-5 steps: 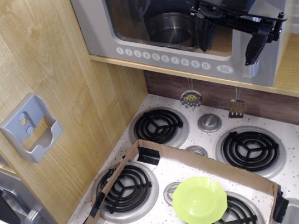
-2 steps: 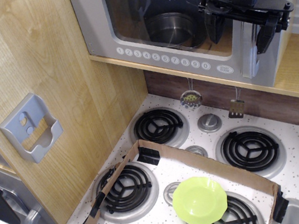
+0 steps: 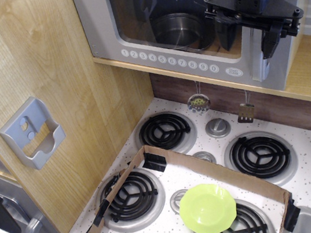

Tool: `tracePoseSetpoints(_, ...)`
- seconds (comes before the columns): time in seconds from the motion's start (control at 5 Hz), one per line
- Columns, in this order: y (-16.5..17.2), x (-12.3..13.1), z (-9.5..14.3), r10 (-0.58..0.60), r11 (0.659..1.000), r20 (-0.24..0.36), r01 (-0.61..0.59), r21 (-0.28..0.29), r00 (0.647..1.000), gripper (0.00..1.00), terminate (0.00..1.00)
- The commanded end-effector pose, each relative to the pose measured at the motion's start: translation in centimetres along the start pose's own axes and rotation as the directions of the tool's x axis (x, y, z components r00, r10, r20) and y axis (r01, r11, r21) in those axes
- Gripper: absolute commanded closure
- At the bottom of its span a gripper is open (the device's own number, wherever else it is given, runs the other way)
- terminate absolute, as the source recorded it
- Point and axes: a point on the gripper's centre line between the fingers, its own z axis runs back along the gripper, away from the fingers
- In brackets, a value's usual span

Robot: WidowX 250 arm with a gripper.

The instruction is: Open microwave

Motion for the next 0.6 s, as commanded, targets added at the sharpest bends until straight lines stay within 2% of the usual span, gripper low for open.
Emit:
tracePoseSetpoints(0.0,-0.4,-1.5,2.1,0.073,0.997,0.002,-0.073,-0.017,0.997,1.0,0.0)
tracePoseSetpoints(0.2,-0.3,-3.6,2.0,0.095,0.995,-0.037,-0.096,-0.034,0.995,1.0,0.0)
tracePoseSetpoints(0.4,-0.1,-5.4,2.2,0.102,0.994,-0.075,-0.104,-0.03,0.992,0.0,0.0)
